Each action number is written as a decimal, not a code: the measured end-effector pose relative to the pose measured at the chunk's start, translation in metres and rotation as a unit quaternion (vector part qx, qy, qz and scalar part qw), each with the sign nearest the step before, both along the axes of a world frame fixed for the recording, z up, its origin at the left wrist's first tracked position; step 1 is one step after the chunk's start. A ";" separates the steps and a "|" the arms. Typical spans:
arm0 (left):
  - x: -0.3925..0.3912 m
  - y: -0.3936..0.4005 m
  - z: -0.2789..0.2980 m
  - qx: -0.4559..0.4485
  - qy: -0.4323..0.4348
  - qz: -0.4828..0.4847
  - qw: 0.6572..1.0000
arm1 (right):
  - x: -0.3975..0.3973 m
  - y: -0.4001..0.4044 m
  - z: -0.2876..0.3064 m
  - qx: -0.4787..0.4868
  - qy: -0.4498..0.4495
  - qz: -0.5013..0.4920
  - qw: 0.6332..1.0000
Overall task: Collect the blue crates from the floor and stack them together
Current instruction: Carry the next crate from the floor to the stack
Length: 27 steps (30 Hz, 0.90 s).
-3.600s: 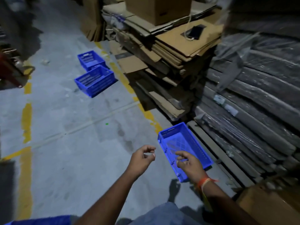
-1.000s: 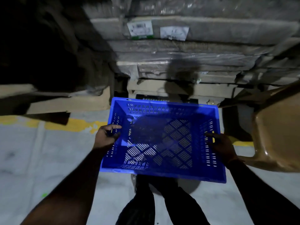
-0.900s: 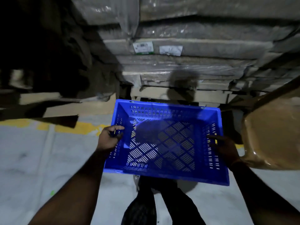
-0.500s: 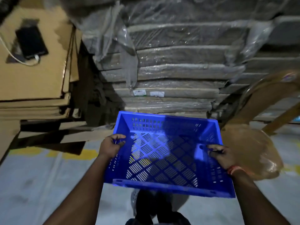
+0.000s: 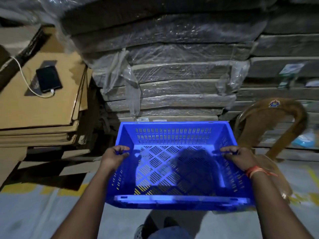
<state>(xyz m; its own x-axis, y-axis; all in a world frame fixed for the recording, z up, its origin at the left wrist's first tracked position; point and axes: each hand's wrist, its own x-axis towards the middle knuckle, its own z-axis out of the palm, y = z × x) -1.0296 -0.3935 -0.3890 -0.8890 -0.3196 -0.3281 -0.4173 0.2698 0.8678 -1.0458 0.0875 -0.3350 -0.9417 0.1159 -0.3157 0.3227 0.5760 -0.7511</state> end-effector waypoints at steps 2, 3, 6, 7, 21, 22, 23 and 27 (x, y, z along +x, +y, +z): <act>-0.001 0.004 0.008 0.007 0.002 0.004 1.000 | 0.001 0.002 0.003 -0.010 0.000 -0.004 1.000; -0.001 0.005 0.013 0.012 0.004 0.001 1.000 | 0.003 0.002 0.004 -0.017 0.002 -0.005 1.000; -0.005 0.009 0.021 0.000 0.004 -0.005 1.000 | 0.012 0.004 0.008 -0.037 0.014 -0.025 0.999; -0.004 0.011 0.023 -0.008 0.004 -0.003 1.000 | 0.014 0.006 0.007 -0.038 0.021 -0.026 0.999; 0.043 0.007 0.010 0.008 0.026 0.038 0.999 | -0.006 0.003 -0.001 -0.054 -0.003 0.034 0.998; 0.049 -0.001 0.007 0.008 0.023 0.045 0.999 | -0.010 -0.001 -0.005 -0.049 -0.011 0.043 0.998; 0.055 -0.007 0.008 0.006 0.018 0.054 0.998 | -0.014 -0.006 -0.009 -0.048 -0.014 0.049 0.998; 0.085 -0.028 0.015 -0.014 0.010 0.095 0.995 | -0.024 -0.035 -0.022 -0.024 -0.023 0.099 0.995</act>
<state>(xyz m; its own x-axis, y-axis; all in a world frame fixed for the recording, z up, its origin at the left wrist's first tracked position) -0.9445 -0.4214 -0.3736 -0.8179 -0.4912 -0.2995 -0.4455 0.2113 0.8700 -1.0697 0.0526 -0.3573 -0.9292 -0.0863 -0.3594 0.2411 0.5954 -0.7664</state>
